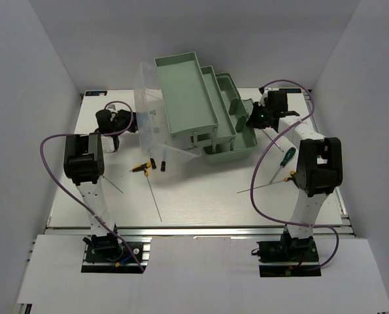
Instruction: Sort the tools into containers
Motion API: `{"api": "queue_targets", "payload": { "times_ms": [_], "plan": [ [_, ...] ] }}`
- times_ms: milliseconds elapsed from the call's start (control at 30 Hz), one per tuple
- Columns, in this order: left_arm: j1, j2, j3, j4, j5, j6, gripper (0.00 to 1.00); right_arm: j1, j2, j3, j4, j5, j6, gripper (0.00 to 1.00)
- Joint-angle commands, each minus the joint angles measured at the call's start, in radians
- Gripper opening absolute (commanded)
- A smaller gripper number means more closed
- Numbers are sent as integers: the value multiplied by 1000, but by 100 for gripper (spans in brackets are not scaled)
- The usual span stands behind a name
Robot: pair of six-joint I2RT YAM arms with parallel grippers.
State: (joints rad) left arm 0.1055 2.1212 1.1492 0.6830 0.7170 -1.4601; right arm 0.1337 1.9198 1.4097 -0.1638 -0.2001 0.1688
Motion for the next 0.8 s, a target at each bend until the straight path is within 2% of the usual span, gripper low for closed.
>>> {"api": "queue_targets", "payload": {
  "times_ms": [0,133,233,533,767],
  "plan": [
    [13,17,93,30,-93,-105,28,-31,-11,-6,-36,56,64,0],
    [11,54,133,9,-111,-115,42,-34,-19,-26,-33,47,116,0],
    [14,63,152,-2,-113,-121,48,-42,-28,-51,-25,33,161,0],
    [31,102,224,-42,-108,-126,52,-71,-53,-92,-3,30,222,0],
    [45,94,215,-39,-76,-123,52,-86,-64,-133,4,27,229,0]
  ]
}}
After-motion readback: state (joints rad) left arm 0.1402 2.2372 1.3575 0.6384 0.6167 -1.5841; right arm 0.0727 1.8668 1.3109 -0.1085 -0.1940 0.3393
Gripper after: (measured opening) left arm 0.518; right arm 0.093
